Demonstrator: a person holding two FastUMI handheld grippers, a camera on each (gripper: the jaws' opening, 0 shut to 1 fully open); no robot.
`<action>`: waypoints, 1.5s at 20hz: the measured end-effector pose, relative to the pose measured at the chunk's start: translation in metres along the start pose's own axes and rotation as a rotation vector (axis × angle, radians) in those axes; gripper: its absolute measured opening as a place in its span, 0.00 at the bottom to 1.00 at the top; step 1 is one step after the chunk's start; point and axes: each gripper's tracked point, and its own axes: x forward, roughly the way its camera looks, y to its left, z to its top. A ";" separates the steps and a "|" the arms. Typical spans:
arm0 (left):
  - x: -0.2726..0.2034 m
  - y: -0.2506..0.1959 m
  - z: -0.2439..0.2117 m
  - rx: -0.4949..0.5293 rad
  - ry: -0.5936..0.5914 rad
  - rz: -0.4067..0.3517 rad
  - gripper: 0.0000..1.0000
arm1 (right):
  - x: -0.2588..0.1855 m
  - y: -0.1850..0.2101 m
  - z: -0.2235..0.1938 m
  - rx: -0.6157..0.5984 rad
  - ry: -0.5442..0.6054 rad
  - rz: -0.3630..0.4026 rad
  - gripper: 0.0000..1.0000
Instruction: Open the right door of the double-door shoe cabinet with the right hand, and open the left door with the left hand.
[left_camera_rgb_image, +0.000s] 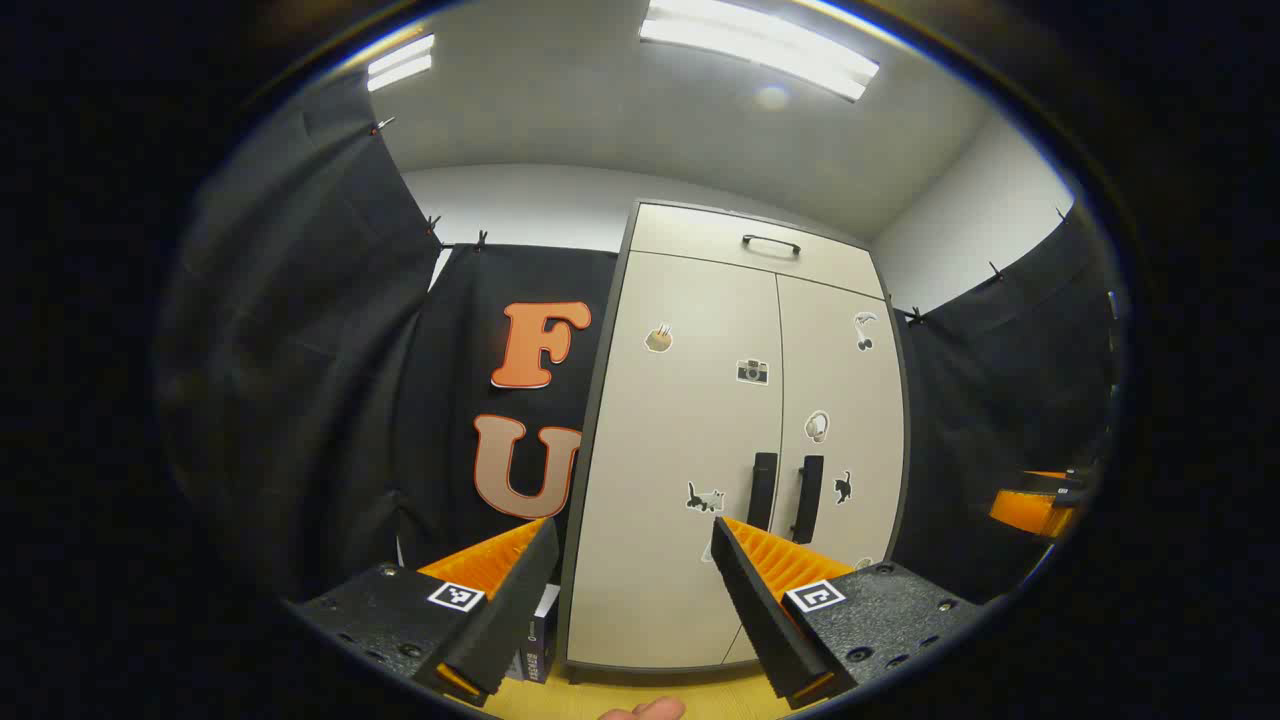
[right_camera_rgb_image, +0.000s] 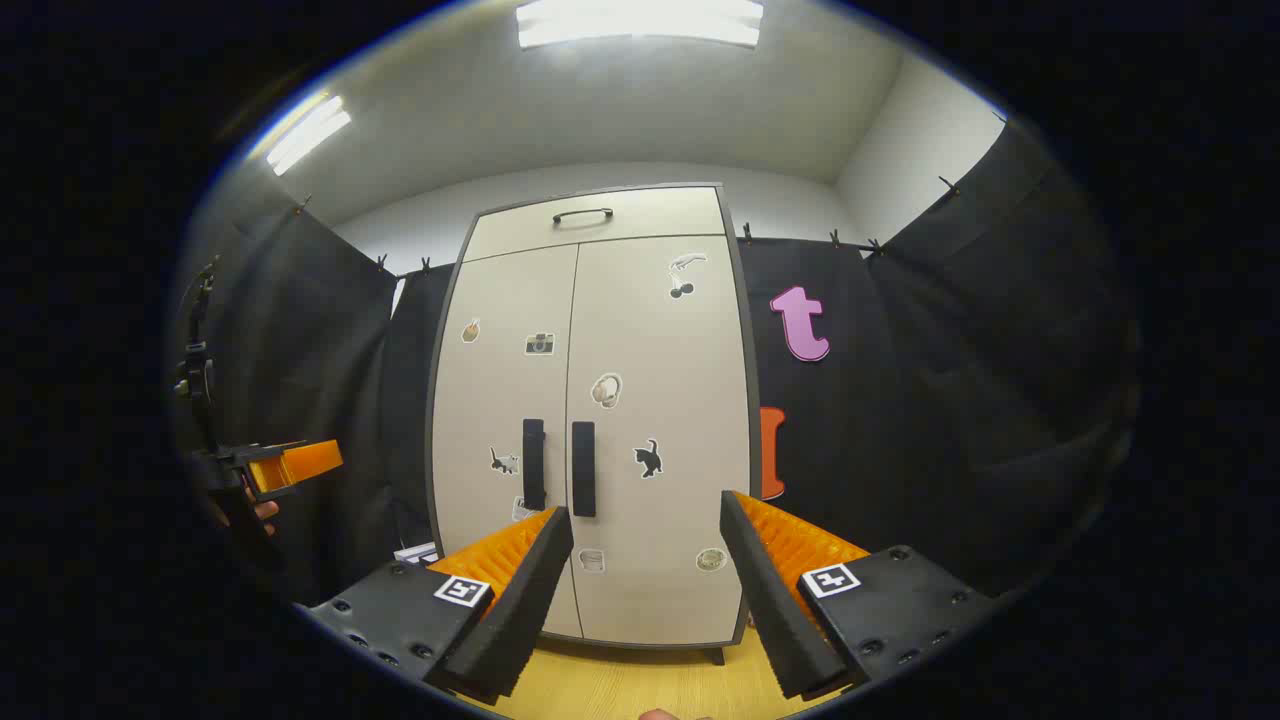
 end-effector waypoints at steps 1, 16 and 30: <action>0.001 0.000 0.001 0.001 -0.001 0.001 0.94 | 0.000 0.000 0.000 0.000 0.001 0.001 0.98; -0.003 0.003 0.002 0.004 -0.007 0.004 0.94 | -0.003 -0.003 0.002 -0.013 -0.010 -0.001 0.93; -0.015 0.032 -0.010 0.022 -0.009 0.051 0.94 | 0.103 0.063 -0.023 0.082 0.077 0.129 0.93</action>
